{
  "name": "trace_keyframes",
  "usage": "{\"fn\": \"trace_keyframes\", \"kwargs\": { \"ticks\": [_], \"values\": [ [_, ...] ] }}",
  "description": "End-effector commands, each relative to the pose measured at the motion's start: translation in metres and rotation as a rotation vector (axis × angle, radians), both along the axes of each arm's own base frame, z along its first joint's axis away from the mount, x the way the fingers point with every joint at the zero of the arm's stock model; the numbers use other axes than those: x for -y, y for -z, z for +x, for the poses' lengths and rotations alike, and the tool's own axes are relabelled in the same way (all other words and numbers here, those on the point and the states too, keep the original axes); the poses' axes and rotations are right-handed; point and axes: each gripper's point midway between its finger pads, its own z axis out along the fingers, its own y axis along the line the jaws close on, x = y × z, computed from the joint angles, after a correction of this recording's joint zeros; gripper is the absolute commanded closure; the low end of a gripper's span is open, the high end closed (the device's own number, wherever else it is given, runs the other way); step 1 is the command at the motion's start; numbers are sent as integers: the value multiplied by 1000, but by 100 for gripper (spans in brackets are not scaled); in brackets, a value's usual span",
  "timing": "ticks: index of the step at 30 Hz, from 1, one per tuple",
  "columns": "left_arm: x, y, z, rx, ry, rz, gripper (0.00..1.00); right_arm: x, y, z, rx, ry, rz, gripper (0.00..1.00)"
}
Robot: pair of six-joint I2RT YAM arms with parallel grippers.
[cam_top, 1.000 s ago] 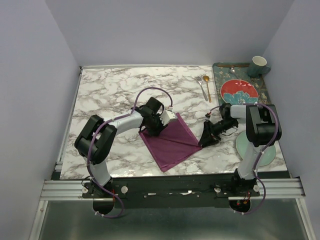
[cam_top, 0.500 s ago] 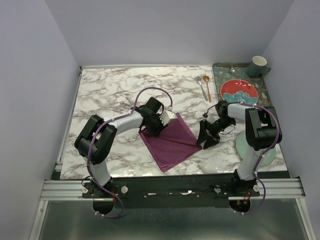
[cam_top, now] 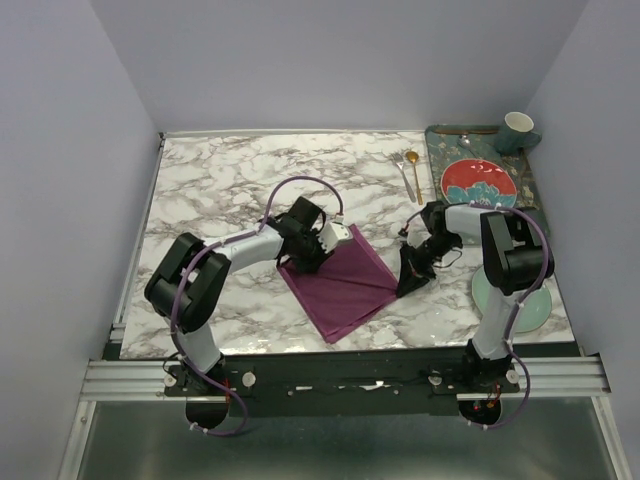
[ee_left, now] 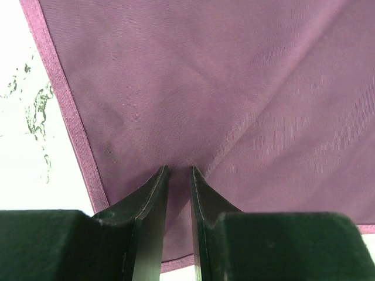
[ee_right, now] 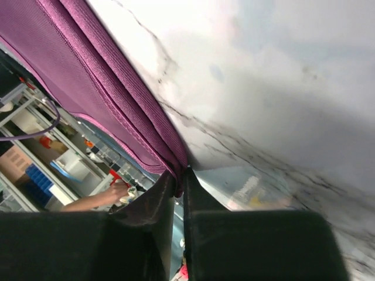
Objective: Fold the napkin into a case and place the utensils inside
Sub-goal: Rotate the upper triangle-folded napkin at the center of the board.
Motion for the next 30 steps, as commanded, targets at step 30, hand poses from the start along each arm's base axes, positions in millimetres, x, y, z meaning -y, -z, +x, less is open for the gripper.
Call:
{"fn": "trace_keyframes", "kwargs": {
  "ticks": [30],
  "values": [
    [27, -52, 98, -7, 276, -231, 33, 0, 4, 30, 198, -366, -35, 99]
  ]
}}
